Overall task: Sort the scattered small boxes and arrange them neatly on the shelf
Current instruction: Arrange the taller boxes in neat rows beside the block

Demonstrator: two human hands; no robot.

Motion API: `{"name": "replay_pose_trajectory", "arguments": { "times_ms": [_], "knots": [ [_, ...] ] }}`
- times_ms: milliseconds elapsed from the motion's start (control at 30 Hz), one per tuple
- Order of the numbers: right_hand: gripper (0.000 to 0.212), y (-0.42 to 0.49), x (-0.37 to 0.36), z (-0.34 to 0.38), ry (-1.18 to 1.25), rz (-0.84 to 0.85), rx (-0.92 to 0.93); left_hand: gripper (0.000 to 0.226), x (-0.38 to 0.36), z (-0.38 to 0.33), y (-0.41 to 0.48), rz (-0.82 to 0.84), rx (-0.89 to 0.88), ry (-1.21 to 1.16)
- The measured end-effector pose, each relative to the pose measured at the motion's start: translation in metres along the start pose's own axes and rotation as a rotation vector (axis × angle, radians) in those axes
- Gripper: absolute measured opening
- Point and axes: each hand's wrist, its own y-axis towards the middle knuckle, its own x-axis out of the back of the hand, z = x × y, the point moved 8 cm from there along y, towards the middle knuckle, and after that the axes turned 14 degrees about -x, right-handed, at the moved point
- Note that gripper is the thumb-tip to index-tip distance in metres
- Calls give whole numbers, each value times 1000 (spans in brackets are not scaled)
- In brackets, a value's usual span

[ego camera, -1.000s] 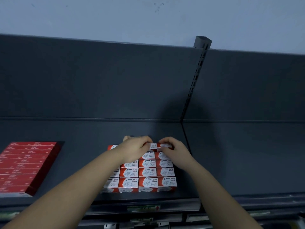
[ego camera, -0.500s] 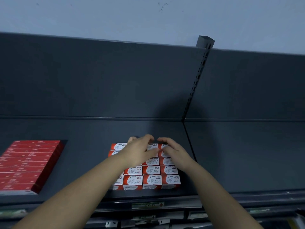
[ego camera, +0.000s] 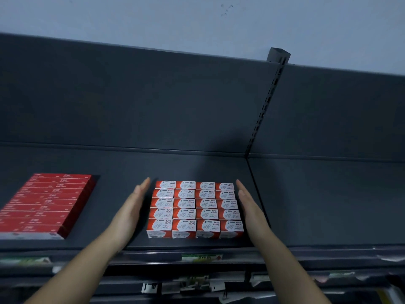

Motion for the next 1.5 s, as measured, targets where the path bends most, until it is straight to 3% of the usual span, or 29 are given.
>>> {"name": "replay_pose_trajectory", "arguments": {
  "times_ms": [100,133,233,267,333,500,567,633,733,833,900,1067,1500],
  "knots": [
    [56,-4,-10,-3,6,3,-25,104,-17,11,-3,12,64,-49],
    [61,-6,-13,-4,-5,5,-29,101,-23,11,-4,13,98,-49],
    [64,-8,-16,-7,-28,2,-36,27,-37,8,-7,-80,169,-75],
    [61,-8,-17,-7,-25,1,-36,22,-40,3,-9,-101,176,-46],
    [59,-8,-18,-8,-39,3,-37,29,-33,16,-7,-88,169,-15],
    [57,-11,-21,-8,-82,23,-65,91,-26,25,-7,-41,186,-12],
    [58,-14,-23,-6,-134,27,-70,95,-29,17,-6,-28,154,23],
    [61,-17,-24,-3,-156,26,-55,83,-33,8,-6,3,115,112],
    [66,-20,-25,6,-338,3,34,81,-36,-9,-7,162,0,417],
    [62,-29,-32,22,-936,-143,349,84,-42,-22,-11,469,-301,1082],
    [72,-33,-41,20,-1263,-162,487,86,-46,-19,-14,601,-435,1321],
    [80,-25,-53,3,-1544,-79,517,82,-49,-1,-12,727,-465,1382],
    [80,-7,-55,1,-1457,-88,608,80,-47,7,5,720,-496,1305]
  ]
}}
